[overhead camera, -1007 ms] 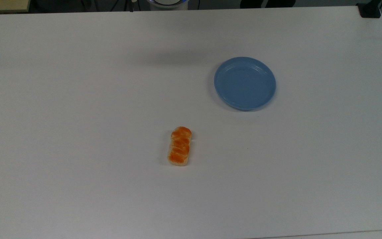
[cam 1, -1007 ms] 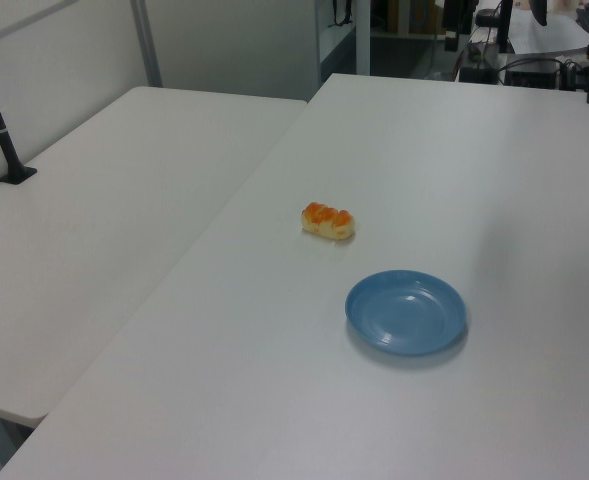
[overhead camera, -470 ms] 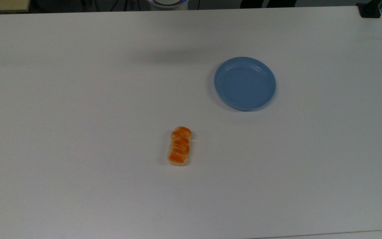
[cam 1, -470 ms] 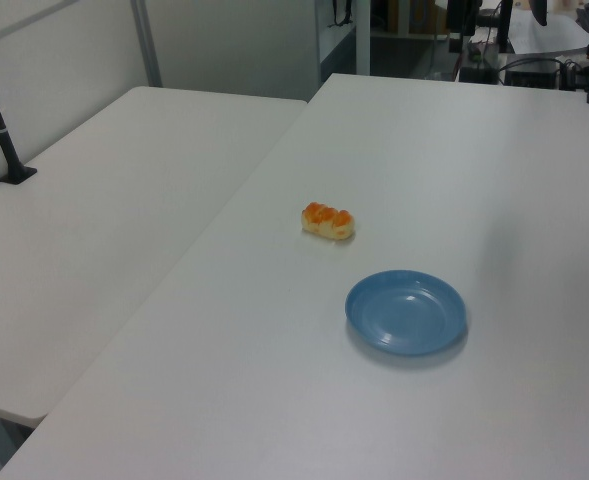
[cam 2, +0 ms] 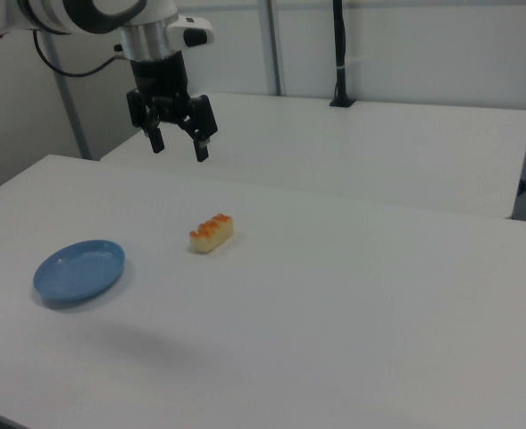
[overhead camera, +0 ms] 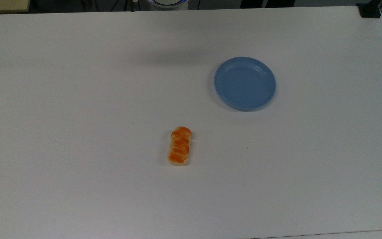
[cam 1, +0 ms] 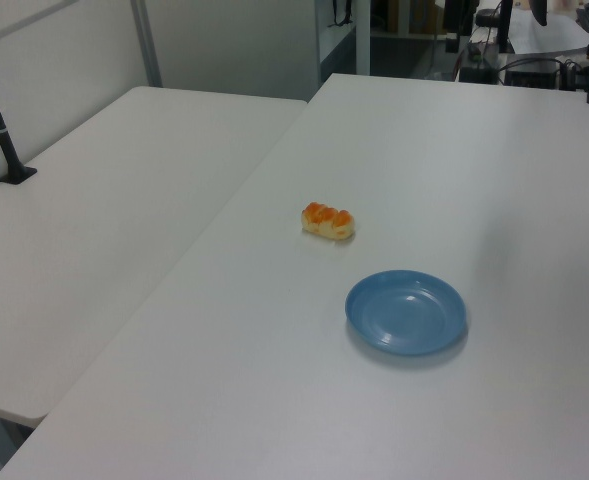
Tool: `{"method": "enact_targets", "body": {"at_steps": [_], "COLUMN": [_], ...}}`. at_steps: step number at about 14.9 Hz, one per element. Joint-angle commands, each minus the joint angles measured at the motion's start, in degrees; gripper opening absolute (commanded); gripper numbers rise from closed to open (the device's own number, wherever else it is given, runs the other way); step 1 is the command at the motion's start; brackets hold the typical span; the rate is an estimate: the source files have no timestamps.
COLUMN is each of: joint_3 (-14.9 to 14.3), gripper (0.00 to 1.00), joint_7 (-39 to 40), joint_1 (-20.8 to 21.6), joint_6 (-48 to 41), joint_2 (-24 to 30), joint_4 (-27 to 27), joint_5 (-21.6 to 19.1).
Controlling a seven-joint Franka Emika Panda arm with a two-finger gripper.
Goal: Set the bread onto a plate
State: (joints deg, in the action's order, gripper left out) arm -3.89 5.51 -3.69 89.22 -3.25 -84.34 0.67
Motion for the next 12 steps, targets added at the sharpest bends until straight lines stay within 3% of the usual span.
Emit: {"method": "enact_targets", "body": {"at_steps": [1,6,12], "joint_3": [0.2,0.2,0.2], "gripper": [1.0,1.0,1.0], "joint_7": [-1.2,0.5,-0.1], "joint_1": [0.3,0.2,-0.1], "joint_6": [1.5,-1.7,1.3], "joint_2": [-0.6,-0.2,-0.4], "joint_4": [-0.4,-0.2,-0.1], "joint_5": [-0.2,-0.3,-0.6]}}
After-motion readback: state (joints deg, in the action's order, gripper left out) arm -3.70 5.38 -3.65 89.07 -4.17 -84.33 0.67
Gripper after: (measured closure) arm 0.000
